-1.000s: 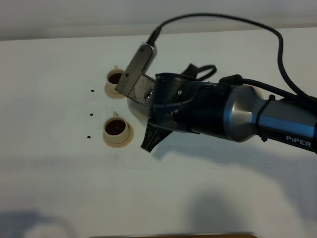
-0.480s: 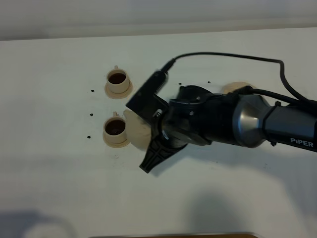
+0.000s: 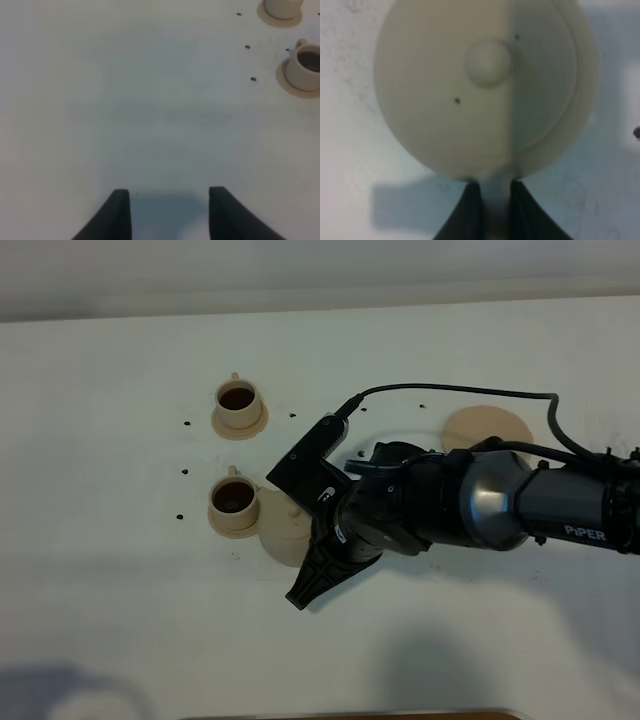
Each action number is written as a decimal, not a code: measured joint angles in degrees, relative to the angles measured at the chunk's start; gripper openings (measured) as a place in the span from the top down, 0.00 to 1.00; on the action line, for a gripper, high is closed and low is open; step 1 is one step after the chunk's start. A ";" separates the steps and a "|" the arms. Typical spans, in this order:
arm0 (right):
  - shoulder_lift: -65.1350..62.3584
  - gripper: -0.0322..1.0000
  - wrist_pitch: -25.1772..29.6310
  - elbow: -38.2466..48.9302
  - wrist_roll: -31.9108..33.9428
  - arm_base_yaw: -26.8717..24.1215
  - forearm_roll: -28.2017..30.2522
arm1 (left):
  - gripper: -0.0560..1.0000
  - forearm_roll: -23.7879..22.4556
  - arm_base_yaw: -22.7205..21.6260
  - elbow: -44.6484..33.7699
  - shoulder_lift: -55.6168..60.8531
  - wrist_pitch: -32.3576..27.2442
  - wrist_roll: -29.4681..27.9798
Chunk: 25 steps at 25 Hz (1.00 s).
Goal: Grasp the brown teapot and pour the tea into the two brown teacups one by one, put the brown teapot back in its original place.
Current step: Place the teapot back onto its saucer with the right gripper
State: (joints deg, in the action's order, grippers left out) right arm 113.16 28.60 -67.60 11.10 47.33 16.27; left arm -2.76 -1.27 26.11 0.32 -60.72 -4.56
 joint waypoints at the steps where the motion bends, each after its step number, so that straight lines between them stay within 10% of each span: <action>1: -0.04 0.89 0.05 0.00 -0.27 0.00 -0.09 | 0.54 0.00 0.00 0.00 0.00 0.00 0.00; 25: -9.67 0.89 5.48 0.06 -1.88 -23.12 1.78 | 0.54 0.00 0.00 0.00 0.00 0.00 0.00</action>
State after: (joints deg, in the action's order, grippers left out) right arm 103.49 34.07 -67.54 9.22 24.22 18.04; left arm -2.76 -1.27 26.11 0.32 -60.72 -4.56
